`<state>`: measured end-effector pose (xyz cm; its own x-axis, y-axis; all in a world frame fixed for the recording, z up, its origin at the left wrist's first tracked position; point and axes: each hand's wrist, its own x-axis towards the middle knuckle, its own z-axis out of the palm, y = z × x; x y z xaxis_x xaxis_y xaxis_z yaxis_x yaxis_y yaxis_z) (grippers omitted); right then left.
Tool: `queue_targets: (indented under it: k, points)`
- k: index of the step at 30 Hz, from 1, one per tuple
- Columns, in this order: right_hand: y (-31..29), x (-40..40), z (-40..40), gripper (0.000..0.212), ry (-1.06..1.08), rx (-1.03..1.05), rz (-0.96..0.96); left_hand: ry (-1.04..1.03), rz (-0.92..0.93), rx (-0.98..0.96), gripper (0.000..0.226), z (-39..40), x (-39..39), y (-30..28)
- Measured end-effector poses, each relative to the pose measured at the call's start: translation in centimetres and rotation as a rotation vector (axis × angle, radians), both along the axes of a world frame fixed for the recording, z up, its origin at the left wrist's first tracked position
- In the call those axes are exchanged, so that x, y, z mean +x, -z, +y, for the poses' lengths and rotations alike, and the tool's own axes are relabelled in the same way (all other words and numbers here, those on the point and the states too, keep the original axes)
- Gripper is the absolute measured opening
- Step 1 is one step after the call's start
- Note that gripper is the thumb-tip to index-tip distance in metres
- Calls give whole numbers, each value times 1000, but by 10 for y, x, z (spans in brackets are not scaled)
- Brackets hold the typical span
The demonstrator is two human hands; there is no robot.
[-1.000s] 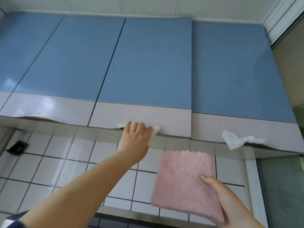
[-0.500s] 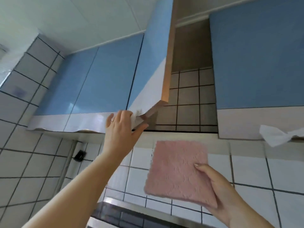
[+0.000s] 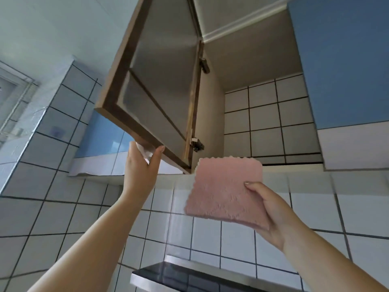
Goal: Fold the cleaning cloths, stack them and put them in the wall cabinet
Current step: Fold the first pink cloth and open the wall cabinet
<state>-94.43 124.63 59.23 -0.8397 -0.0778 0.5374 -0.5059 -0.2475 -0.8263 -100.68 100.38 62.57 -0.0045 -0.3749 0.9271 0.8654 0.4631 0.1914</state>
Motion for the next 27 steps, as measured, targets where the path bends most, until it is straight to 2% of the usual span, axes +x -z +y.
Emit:
queue_targets:
  k: [7, 15, 18, 19, 21, 24, 26, 27]
  points:
    - [-3, -32, -62, 27, -14, 2, 8, 137, -5, 57, 17, -51, -32, 1]
    - [-6, -49, -97, 26, 30, -2, 25, 235, 81, 19, 20, -58, -43, -2]
    - [-7, -47, -102, 23, 62, -9, 28, 348, 43, 34, 28, -58, -47, 4]
    - [-7, -46, -101, 22, 75, -7, 28, 425, 20, 26, 38, -56, -48, 9]
    - [-8, -42, -99, 22, 115, -6, 31, 658, -131, 22, 69, -48, -53, 27]
    - [-9, -38, -93, 22, 157, 13, 29, 1060, -579, 33, 94, -37, -56, 59]
    - [-12, -38, -85, 22, 224, 33, 30, 1353, -781, -50, 88, -28, -57, 70]
    - [-13, -38, -80, 23, 260, 46, 27, 1426, -802, -102, 78, -23, -54, 70]
